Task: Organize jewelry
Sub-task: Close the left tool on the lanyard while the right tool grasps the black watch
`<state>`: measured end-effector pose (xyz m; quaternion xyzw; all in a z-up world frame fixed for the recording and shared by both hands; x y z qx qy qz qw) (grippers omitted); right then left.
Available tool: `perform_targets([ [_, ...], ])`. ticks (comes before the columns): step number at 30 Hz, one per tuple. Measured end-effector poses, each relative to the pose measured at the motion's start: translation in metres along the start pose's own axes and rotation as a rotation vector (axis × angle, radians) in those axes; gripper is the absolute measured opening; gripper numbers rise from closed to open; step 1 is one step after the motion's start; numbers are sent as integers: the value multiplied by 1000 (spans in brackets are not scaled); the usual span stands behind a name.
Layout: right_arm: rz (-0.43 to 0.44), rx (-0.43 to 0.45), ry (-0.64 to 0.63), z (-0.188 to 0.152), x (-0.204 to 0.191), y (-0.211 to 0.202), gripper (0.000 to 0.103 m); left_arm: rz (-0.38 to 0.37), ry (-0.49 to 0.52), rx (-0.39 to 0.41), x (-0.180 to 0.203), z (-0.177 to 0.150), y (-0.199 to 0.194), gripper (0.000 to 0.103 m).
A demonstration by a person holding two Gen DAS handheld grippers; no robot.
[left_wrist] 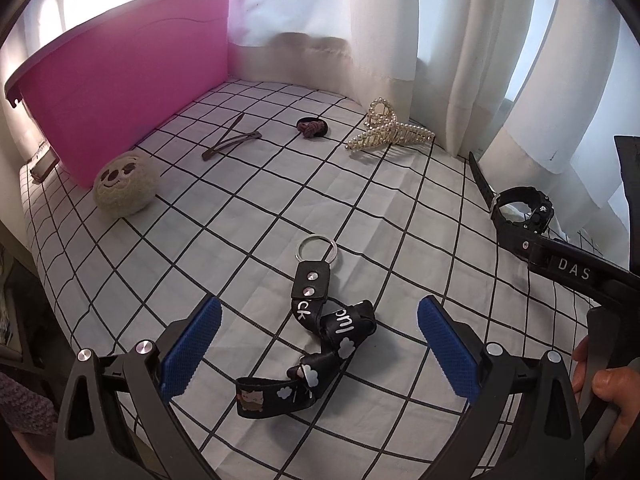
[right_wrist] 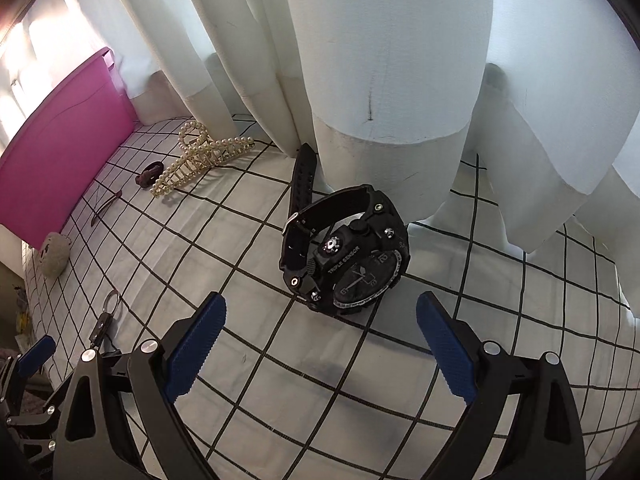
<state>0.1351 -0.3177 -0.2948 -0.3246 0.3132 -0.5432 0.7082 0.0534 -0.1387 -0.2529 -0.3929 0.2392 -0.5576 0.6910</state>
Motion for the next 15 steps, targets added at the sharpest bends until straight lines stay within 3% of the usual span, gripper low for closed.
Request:
perform_targets([
  [15, -38, -5, -34, 6, 14, 21, 92, 47, -48, -28, 5, 0, 28, 97],
])
Point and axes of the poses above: each gripper's, at about its wrist camera, not at the fingertips, and y roughly the way its jaws point, x to its right, z to its top, the point moved 9 cm from there along y, roughly the way its jaws point, and after that the axes turned 4 degrees about -y, right-handed, at the moved point
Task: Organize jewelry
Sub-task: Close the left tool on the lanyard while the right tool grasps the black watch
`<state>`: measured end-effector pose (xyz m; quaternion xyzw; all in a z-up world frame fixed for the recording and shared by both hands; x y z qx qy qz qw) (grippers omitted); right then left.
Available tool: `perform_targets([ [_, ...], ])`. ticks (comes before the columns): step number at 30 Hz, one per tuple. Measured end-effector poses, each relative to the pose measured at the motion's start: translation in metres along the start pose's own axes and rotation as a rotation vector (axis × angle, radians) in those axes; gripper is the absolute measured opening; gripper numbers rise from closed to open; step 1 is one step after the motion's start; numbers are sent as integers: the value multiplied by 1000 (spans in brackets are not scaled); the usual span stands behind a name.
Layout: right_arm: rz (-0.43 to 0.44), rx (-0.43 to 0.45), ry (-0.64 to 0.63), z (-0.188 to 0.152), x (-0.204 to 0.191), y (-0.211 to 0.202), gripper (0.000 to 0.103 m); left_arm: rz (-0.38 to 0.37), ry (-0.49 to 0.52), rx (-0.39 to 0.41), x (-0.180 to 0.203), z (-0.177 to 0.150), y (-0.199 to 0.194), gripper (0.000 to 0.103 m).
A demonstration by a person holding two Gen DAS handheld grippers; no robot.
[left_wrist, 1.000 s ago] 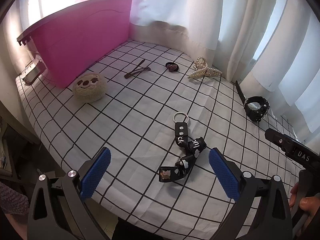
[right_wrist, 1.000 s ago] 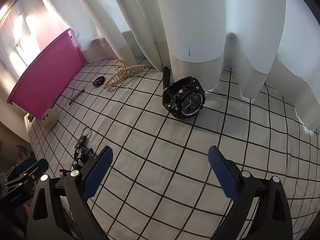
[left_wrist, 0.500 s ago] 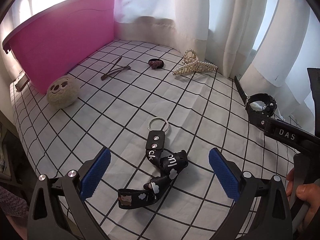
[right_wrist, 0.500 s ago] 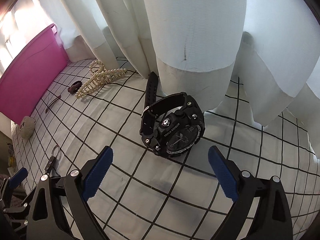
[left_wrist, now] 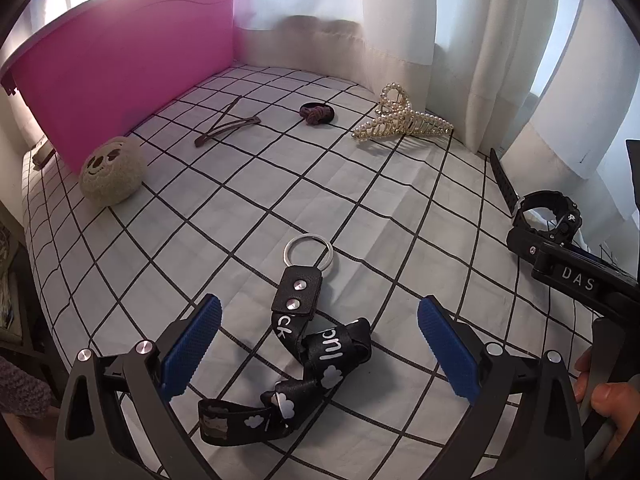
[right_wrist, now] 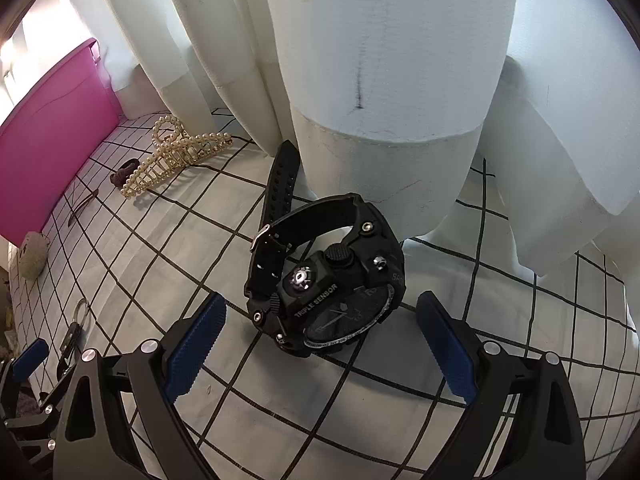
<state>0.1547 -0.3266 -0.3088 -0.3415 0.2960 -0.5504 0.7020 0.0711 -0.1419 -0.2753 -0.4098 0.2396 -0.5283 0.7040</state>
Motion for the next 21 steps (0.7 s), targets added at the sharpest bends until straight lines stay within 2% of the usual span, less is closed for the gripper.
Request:
perform_targets([
  [4, -61, -3, -72, 2, -4, 5, 92, 11, -39, -44, -4, -5, 12, 97],
  [10, -58, 19, -70, 6, -4, 9, 94, 63, 10, -31, 0, -9, 15, 97],
  [21, -68, 27, -58, 10, -8, 13, 94, 70, -7, -23, -1, -7, 15, 98],
])
Point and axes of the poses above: each gripper's, at about its wrist camera, not at the fingertips, and y roughly the way its jaws point, x to its right, z to its top, the point moved 9 cm from there along y, roughly the way its jaws point, and after that the axes turned 4 degrees about -y, right-handed, at the moved point
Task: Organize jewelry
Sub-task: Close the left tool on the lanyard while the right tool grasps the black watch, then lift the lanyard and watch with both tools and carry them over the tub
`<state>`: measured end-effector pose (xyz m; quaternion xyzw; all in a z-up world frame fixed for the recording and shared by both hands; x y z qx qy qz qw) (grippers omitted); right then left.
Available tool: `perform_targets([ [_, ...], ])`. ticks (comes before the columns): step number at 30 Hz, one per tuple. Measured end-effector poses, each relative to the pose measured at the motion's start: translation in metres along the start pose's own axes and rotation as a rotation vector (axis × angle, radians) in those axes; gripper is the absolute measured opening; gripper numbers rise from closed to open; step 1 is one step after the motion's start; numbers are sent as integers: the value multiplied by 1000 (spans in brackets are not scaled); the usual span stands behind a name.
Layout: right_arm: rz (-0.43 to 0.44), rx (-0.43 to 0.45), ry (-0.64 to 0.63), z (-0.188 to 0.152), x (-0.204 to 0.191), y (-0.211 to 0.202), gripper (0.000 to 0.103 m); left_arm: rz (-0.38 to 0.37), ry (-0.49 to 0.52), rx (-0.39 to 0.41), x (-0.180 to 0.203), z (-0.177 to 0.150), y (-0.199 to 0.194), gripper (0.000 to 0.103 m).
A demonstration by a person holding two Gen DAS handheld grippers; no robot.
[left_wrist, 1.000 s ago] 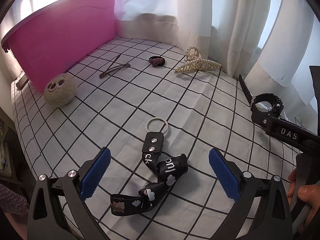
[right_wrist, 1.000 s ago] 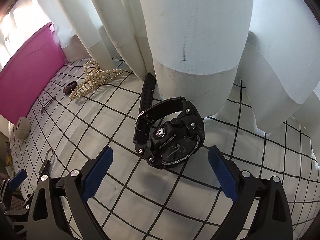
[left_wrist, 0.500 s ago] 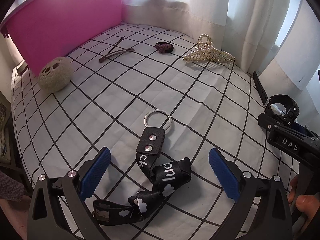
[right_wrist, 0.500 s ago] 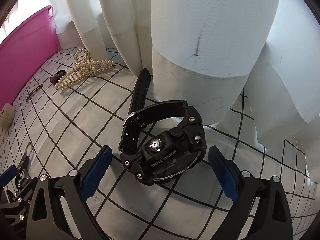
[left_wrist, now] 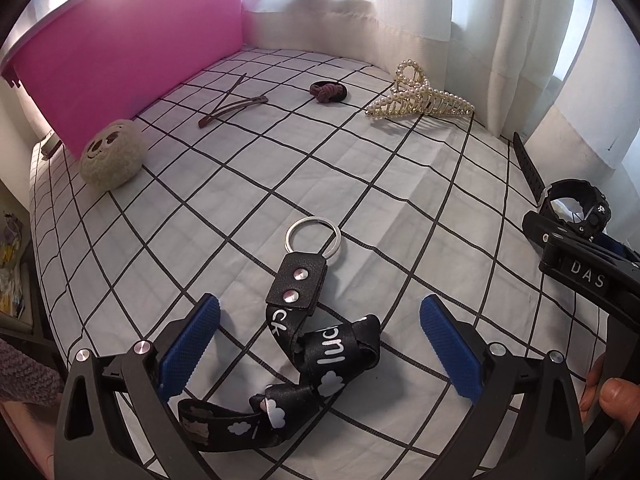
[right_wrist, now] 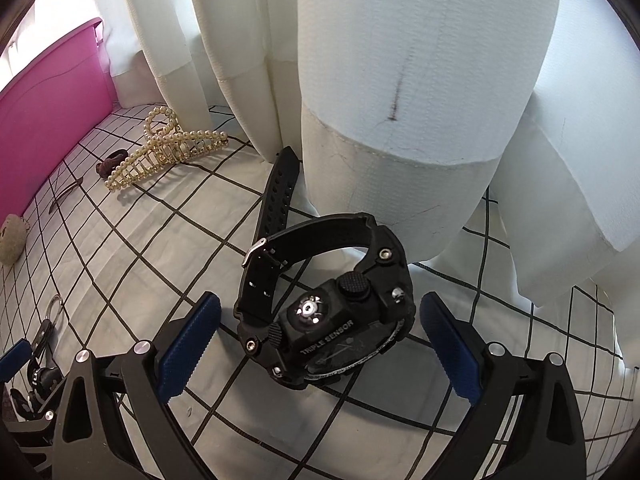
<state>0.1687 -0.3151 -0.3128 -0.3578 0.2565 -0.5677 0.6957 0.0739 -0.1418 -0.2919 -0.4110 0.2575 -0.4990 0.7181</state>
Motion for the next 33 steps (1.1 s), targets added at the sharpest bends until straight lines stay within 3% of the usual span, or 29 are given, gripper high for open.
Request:
perform_targets([
  [6, 17, 14, -12, -2, -4, -3, 91, -2, -7, 7, -3, 0, -2, 92],
  [9, 20, 40, -29, -2, -8, -10, 68, 0, -15, 18, -7, -2, -6, 84],
  [11, 21, 39, -35, -3, -9, -11, 67, 3, -22, 26, -10, -2, -8, 78],
  [14, 22, 43, -29, -4, -10, -12, 67, -15, -16, 41, -10, -2, -13, 60],
  [16, 28, 42, -24, -6, -11, -14, 67, -24, 1, 49, -8, -2, -16, 27],
  [23, 87, 40, 34, -21, -12, -27, 67, -58, -2, 47, -13, -1, -22, 25],
  [33, 127, 70, 58, -31, -17, -75, 67, -100, 17, 98, -40, 16, -64, 25],
])
Point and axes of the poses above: each gripper's, at about its wrist camera, not at the fingertips, and y roughly the way its jaws point, x to its right, z to its top, the point moved 9 cm from there along y, roughly the way its jaws point, and after that the axes turned 4 degrees about -y, right-handed, at the moved point
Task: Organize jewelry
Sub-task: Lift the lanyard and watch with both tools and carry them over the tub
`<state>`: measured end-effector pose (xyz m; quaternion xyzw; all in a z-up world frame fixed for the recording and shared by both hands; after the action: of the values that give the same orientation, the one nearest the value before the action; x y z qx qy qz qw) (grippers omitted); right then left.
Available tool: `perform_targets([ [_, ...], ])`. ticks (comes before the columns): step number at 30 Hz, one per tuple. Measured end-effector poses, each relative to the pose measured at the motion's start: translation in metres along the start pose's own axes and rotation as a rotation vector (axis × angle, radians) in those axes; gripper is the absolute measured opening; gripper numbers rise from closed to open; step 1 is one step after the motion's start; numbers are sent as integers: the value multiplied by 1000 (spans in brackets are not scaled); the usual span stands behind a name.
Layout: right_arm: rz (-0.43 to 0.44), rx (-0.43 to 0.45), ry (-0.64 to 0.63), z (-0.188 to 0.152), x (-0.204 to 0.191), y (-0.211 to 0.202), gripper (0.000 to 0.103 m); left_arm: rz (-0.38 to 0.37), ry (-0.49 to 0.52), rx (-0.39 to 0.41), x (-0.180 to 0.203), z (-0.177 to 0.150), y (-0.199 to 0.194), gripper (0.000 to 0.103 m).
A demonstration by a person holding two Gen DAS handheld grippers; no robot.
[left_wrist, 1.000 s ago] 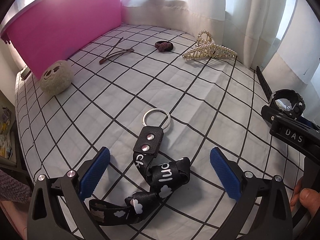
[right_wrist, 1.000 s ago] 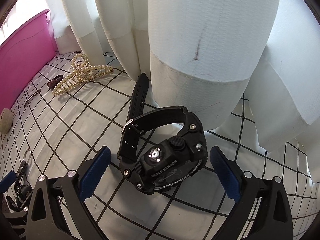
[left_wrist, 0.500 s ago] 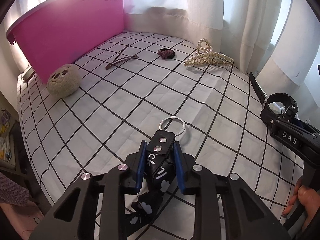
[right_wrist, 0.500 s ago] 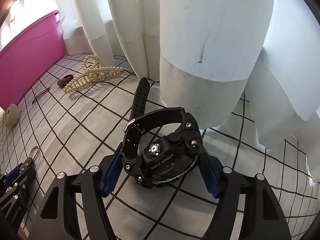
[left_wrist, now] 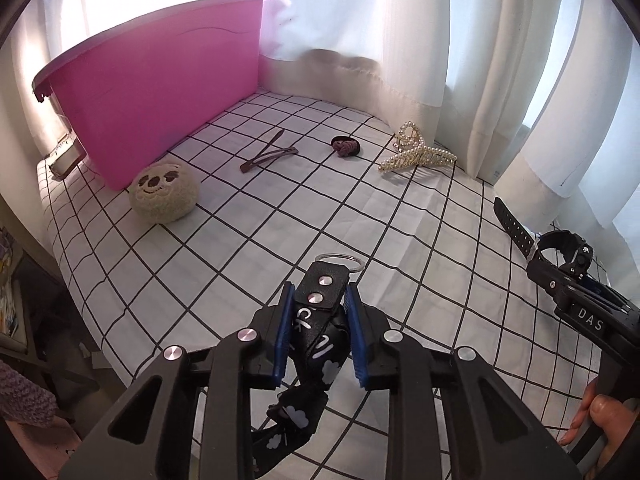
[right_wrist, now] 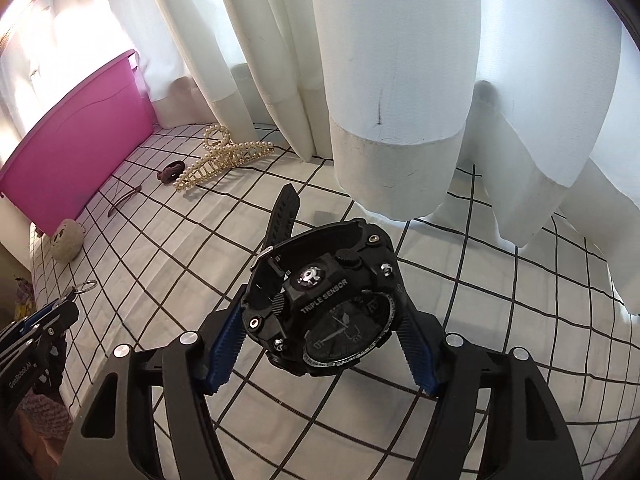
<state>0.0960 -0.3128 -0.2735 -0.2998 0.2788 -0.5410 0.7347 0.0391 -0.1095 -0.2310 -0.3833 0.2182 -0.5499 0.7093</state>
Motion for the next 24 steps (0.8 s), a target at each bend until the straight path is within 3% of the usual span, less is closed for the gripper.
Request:
perform_targets([
  [13, 73, 57, -51, 15, -42, -65, 67, -23, -1, 65, -30, 46, -74, 25],
  [24, 136, 143, -127, 76, -119, -99, 67, -71, -5, 164, -73, 117, -115, 25],
])
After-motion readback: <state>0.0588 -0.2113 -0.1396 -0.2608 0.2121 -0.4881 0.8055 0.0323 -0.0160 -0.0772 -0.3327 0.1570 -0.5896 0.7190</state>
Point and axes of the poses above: each gripper's, at about its wrist camera, not at the fingertips, and y roughly the way its jaws point, x to its right, z to its top, the point moved 9 cm from there along y, roughly the way its jaws point, and after that the axes turned 4 degrees about -y, right-handed, at the moved point
